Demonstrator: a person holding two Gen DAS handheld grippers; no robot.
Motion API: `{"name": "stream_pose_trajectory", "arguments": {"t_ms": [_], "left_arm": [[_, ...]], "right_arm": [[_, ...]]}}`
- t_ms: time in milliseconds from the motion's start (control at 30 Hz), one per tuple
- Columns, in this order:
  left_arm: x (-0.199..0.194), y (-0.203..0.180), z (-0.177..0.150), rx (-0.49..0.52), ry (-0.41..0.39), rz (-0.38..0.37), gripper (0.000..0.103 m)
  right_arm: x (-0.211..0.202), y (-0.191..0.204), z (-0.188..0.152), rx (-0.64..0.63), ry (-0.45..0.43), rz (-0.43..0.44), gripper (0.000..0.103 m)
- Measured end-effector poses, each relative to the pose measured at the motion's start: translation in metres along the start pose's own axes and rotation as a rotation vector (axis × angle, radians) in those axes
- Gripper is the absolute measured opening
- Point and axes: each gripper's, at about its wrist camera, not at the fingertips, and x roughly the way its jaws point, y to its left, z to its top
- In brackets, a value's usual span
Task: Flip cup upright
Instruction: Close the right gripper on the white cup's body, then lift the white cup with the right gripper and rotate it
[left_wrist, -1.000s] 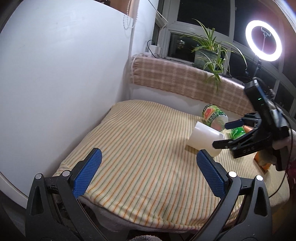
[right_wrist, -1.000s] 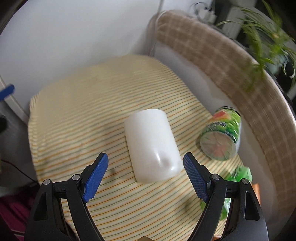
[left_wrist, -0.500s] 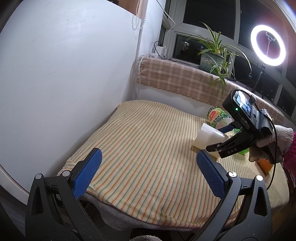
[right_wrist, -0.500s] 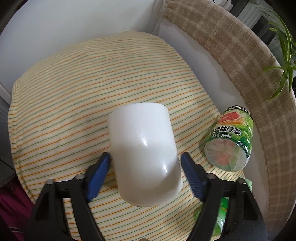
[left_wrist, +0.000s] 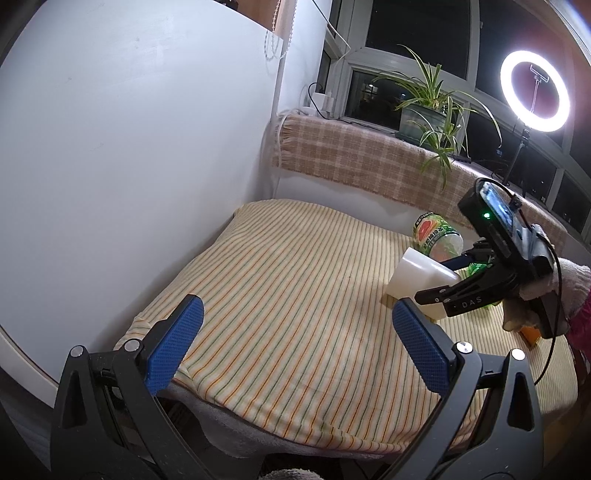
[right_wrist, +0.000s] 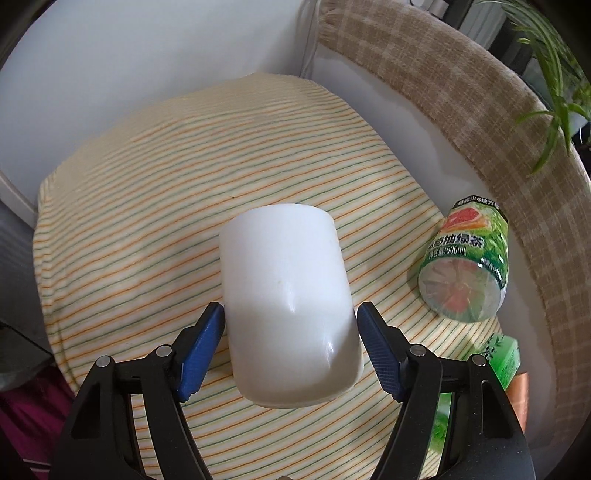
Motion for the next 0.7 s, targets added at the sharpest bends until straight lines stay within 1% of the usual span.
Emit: {"name": "stream_pose_trajectory", "arguments": {"t_ms": [233, 367, 433, 500, 600, 700], "left_arm": [[0.001, -0.006, -0.001, 0.01, 0.004, -0.016, 0.103], [0.002, -0.012, -0.001, 0.022, 0.006, -0.031, 0.103], [0.004, -0.016, -0.001, 0.028, 0.01, -0.041, 0.103], [0.008, -0.02, 0.0, 0.033, 0.018, -0.054, 0.103], [0.013, -0.028, 0.001, 0.043, 0.026, -0.076, 0.103], [0.019, -0.04, 0.001, 0.054, 0.038, -0.112, 0.103]], "right_arm": [[-0.025, -0.001, -0.014, 0.086, -0.082, 0.02, 0.074], [-0.043, -0.008, -0.027, 0.188, -0.137, 0.033, 0.074], [-0.053, -0.014, -0.038, 0.275, -0.167, 0.056, 0.074], [-0.062, -0.022, -0.053, 0.384, -0.198, 0.1, 0.074], [-0.07, -0.031, -0.087, 0.585, -0.228, 0.165, 0.074], [-0.065, -0.036, -0.118, 0.756, -0.238, 0.212, 0.074]]}}
